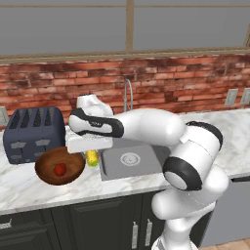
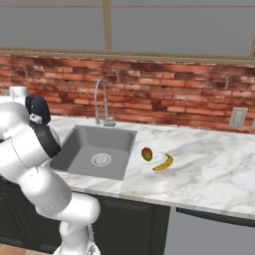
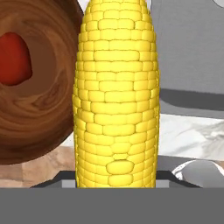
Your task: There is a mixed pile of frozen fruits and vegetables on the counter. Locate all the frozen vegetables and place the items in a bowl on the counter. Take all the frozen fruits and defrost them in a running sink.
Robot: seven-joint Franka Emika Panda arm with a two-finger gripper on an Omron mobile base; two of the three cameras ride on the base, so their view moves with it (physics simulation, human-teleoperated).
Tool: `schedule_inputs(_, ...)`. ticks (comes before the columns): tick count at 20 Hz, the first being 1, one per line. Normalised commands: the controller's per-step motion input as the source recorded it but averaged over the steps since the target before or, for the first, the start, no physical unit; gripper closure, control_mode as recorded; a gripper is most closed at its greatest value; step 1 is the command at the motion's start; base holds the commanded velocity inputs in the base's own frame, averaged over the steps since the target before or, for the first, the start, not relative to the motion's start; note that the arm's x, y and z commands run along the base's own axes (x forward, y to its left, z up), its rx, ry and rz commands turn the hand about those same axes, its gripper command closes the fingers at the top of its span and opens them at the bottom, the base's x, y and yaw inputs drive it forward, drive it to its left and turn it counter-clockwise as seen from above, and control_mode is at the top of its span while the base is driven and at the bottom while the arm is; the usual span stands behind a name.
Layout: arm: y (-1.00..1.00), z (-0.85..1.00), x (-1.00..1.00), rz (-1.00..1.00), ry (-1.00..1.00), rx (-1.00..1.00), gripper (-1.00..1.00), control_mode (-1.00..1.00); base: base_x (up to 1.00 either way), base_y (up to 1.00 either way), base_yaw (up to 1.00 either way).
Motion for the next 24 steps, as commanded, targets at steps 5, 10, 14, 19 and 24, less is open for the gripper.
schedule_inputs(5, 0.43, 0.01, 0.18, 0.07, 0.03, 0.01, 1.0, -1.0, 0.0, 0.0, 0.0)
schedule_inputs(10, 0.48, -0.04, 0.28, 0.03, 0.02, -0.03, 1.0, -1.0, 0.0, 0.0, 0.0)
schedule_inputs(14, 0.52, -0.06, 0.26, 0.0, 0.06, -0.07, 1.0, -1.0, 0.0, 0.0, 0.0)
schedule_inputs(19, 0.49, -0.14, 0.25, 0.0, 0.07, -0.08, 1.0, -1.0, 0.0, 0.0, 0.0)
schedule_inputs(24, 0.3, -0.18, 0.08, 0.0, 0.04, -0.03, 1.0, -1.0, 0.0, 0.0, 0.0)
